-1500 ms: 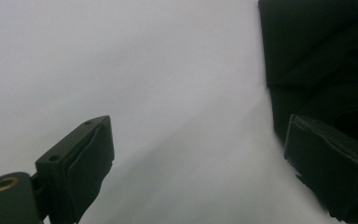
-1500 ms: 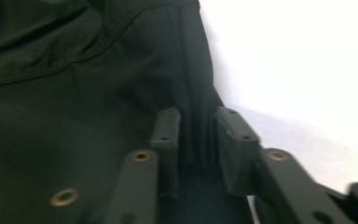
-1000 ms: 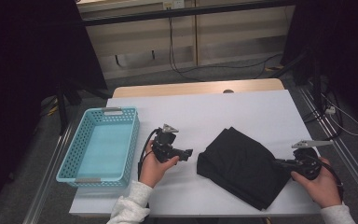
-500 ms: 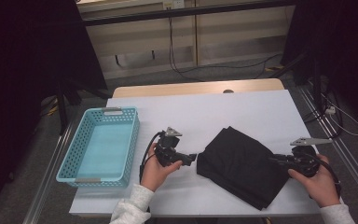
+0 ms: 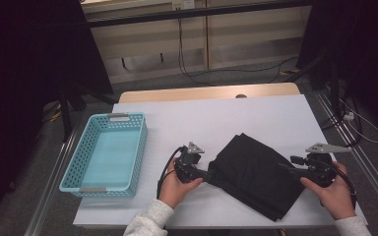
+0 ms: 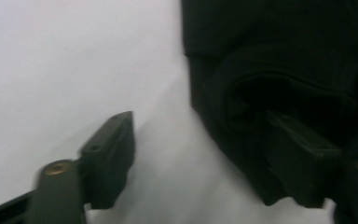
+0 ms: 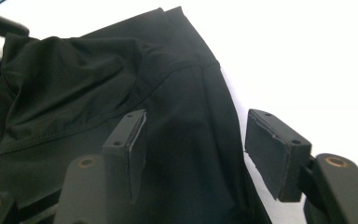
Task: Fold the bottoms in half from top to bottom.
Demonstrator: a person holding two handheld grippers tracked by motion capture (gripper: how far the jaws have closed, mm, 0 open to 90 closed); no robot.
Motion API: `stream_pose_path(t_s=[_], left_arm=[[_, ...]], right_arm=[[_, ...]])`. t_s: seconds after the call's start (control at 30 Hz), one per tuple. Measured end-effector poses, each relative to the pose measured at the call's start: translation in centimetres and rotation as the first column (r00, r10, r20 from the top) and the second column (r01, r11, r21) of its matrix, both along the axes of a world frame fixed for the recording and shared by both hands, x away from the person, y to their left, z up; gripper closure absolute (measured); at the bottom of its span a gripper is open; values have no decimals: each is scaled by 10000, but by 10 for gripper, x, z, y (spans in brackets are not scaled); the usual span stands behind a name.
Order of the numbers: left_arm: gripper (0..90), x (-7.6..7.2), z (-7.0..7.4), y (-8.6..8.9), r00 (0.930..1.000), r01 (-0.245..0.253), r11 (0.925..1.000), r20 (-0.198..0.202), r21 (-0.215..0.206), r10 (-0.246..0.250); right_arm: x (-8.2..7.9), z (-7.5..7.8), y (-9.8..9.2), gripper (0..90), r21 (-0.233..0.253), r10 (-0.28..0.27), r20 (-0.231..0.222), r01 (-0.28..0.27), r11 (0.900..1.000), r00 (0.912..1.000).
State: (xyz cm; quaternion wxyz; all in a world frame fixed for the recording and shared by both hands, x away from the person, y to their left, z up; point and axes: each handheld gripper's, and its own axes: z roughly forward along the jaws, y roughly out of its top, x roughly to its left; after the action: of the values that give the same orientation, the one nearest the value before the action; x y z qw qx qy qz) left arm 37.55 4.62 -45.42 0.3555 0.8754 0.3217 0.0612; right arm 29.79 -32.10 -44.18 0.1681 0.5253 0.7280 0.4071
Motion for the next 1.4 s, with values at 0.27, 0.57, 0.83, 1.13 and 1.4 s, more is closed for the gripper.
stream_pose_path(t_s=[0.27,0.57,0.83,1.13,1.4], left_arm=[[586,-4,1,-3,9986,-525,9985,-49,150,525],[825,-5,3,-5,9933,-844,9963,-810,-136,830],[865,4,4,0,9872,-1076,9940,-1204,-197,1045],[867,17,9,13,9862,-1273,9916,-1098,-236,1240],[868,33,15,26,9848,-1457,9888,-1003,-313,1420]], right_arm=[[-3,3,1,357,42,-166,269,164,9999,9995],[-6,4,2,350,-38,-237,363,238,9997,9991],[-6,4,2,310,42,-113,427,111,9999,9990],[-6,5,0,211,186,-264,562,253,9995,9981],[-5,5,3,186,-14,-177,700,178,9998,9974]])
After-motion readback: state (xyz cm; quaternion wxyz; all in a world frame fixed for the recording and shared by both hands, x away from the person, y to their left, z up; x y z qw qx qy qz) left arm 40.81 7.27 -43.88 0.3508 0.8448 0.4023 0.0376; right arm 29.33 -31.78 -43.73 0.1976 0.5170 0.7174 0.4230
